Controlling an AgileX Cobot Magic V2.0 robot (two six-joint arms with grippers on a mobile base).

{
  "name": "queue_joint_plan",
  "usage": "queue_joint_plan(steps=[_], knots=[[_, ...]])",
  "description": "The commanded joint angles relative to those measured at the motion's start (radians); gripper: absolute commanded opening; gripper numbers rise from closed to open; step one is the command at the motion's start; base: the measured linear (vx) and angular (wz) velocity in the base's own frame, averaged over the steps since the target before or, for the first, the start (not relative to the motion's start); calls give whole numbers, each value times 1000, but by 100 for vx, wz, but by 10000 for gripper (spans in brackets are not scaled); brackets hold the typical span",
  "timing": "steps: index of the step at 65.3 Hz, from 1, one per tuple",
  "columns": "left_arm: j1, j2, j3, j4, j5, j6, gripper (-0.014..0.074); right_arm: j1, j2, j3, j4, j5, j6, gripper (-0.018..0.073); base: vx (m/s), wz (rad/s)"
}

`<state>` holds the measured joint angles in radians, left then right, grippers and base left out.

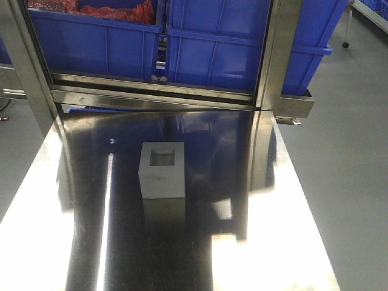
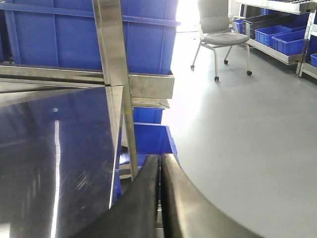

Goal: Sort gray base to blue bin

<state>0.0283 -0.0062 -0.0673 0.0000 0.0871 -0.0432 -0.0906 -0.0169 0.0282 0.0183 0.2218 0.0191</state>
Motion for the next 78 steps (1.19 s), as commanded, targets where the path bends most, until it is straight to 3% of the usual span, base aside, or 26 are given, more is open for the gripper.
queue_joint_plan(steps=[1, 14, 27, 33, 39, 49, 56, 78], knots=[[-3, 80, -144, 0, 13, -12, -6, 0, -2, 2, -6, -74, -7, -5, 0, -1], [-3, 351, -406, 25, 279, 43, -6, 0, -2, 2, -6, -74, -7, -5, 0, 0], [-3, 484, -461, 25, 270, 43, 1, 0, -2, 2, -6, -74, -7, -5, 0, 0], [-3, 489, -461, 24, 270, 43, 48, 0, -2, 2, -6, -74, -7, -5, 0, 0], [-3, 489, -461, 24, 269, 43, 167, 0, -2, 2, -6, -74, -7, -5, 0, 0], [-3, 489, -461, 16, 273, 38, 539, 0, -2, 2, -6, -74, -7, -5, 0, 0], [-3, 489, -461, 15, 290, 38, 734, 0, -2, 2, -6, -74, -7, -5, 0, 0], [-3, 500, -465, 0, 286, 43, 666, 0, -2, 2, -6, -74, -7, -5, 0, 0]])
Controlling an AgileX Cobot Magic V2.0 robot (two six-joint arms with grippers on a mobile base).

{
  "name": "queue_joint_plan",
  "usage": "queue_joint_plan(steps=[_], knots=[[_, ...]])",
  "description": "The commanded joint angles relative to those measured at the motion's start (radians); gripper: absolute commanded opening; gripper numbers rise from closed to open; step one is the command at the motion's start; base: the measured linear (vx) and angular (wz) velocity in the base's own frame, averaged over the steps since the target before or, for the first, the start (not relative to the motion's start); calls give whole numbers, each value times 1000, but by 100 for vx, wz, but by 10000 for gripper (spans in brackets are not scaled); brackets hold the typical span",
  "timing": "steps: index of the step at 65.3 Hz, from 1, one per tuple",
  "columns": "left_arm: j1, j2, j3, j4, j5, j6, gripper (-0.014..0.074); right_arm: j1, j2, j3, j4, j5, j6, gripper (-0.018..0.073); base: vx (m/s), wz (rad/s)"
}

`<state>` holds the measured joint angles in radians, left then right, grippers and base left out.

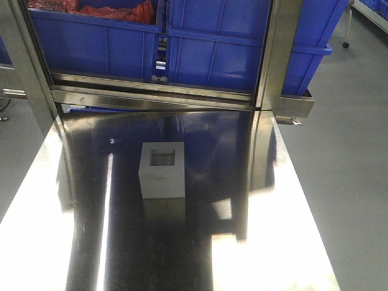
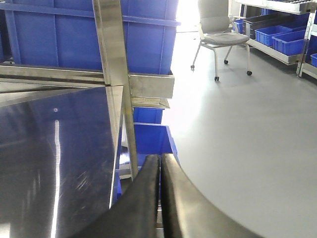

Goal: Sort gray base to blue bin

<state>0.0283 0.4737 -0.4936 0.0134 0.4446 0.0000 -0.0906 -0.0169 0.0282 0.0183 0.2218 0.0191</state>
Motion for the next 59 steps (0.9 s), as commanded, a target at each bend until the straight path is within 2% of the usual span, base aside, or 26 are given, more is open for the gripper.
queue_joint_plan(steps=[1, 6, 18, 23, 37, 47, 52, 59], knots=[[-3, 28, -43, -13, -70, 17, 657, 0, -2, 2, -6, -74, -7, -5, 0, 0], [-5, 79, -75, -59, -67, 85, 626, 0, -2, 2, -6, -74, -7, -5, 0, 0], [-34, 285, -218, -226, -64, 344, 561, 0, -2, 2, -6, -74, -7, -5, 0, 0], [-64, 387, -280, -260, -64, 399, 553, 0, -2, 2, -6, -74, -7, -5, 0, 0], [-204, 634, -446, -260, -42, 398, 553, 0, -2, 2, -6, -74, -7, -5, 0, 0], [-317, 804, -552, -255, -17, 329, 553, 0, -2, 2, -6, -74, -7, -5, 0, 0], [-368, 884, -603, -228, -17, 315, 553, 0, -2, 2, -6, -74, -7, -5, 0, 0], [-421, 992, -685, -173, 2, 231, 553, 0, -2, 2, -6, -74, -7, -5, 0, 0]])
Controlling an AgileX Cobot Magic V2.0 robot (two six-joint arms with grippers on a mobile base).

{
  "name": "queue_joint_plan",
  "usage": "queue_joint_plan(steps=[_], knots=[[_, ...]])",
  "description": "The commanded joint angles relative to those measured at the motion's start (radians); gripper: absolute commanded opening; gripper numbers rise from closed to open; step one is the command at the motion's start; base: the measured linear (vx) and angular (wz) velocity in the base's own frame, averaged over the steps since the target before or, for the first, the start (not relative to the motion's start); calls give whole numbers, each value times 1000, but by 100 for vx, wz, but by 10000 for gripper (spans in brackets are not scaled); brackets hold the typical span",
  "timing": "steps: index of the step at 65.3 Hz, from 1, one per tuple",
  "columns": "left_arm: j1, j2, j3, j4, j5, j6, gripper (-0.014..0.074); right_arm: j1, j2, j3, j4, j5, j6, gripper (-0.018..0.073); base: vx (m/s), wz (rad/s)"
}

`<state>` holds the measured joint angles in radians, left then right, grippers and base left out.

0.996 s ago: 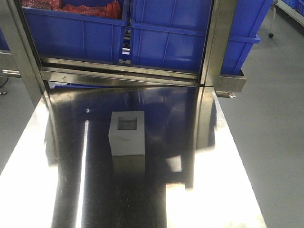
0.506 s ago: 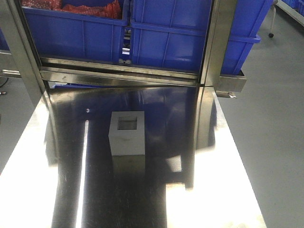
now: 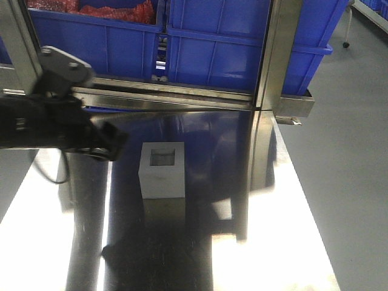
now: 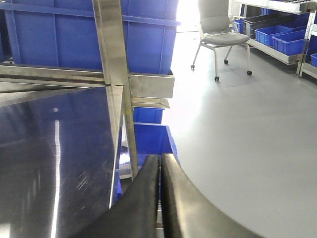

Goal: Sort gray base to blue bin
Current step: 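Reach the left gripper down over the gray square block, then close the left gripper on the gray block's rim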

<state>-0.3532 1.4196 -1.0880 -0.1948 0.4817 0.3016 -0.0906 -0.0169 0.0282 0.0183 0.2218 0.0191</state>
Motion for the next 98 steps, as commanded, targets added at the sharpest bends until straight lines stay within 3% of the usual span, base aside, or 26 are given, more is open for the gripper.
queue_joint_plan(steps=[1, 5, 12, 17, 73, 98], knots=[[-46, 59, -103, 46, -31, -91, 553, 0, -2, 2, -6, -74, -7, -5, 0, 0], [-65, 111, -149, 86, -11, -165, 553, 0, -2, 2, -6, -74, -7, -5, 0, 0], [-71, 195, -225, 88, 15, -323, 553, 0, -2, 2, -6, -74, -7, -5, 0, 0], [-71, 246, -267, 88, 21, -374, 553, 0, -2, 2, -6, -74, -7, -5, 0, 0], [-56, 490, -324, 88, -82, -449, 553, 0, -2, 2, -6, -74, -7, -5, 0, 0], [-36, 518, -324, 87, -56, -449, 512, 0, -2, 2, -6, -74, -7, -5, 0, 0]])
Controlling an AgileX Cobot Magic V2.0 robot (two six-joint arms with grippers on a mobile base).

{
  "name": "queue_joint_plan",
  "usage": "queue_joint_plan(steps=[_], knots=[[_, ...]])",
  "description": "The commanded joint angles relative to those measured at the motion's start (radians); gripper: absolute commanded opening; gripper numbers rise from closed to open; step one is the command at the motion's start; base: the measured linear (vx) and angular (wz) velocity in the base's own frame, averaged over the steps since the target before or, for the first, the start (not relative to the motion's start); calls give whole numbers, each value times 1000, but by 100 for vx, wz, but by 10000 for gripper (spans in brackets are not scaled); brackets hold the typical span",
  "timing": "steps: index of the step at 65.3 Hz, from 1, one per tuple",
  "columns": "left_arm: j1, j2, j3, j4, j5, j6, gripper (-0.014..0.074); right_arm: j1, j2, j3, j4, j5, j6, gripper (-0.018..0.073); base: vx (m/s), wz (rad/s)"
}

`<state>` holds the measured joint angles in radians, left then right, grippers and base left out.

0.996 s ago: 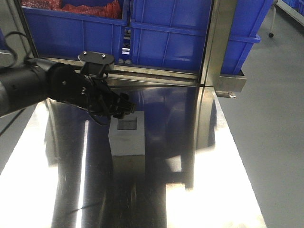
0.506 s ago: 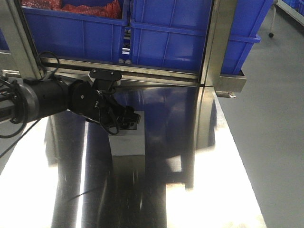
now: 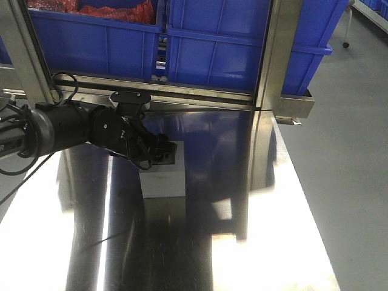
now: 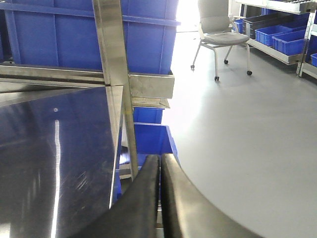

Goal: Sort gray base to blue bin
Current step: 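Close the left gripper on the gray block's rim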

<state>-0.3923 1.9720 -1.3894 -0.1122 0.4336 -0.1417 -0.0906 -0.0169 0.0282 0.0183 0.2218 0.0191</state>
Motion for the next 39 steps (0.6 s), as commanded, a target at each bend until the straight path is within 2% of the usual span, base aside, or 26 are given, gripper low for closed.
queue_joint_plan(steps=[1, 8, 28, 39], knots=[[4, -35, -23, 4, -4, -6, 502, 0, -2, 2, -6, -74, -7, -5, 0, 0], [4, -35, -23, 4, 30, -6, 396, 0, -2, 2, -6, -74, -7, -5, 0, 0], [4, -35, -23, 4, 60, -5, 2, 0, -2, 2, -6, -74, -7, -5, 0, 0], [4, -35, -23, 5, 54, -5, -8, 0, -2, 2, -6, -74, -7, -5, 0, 0]])
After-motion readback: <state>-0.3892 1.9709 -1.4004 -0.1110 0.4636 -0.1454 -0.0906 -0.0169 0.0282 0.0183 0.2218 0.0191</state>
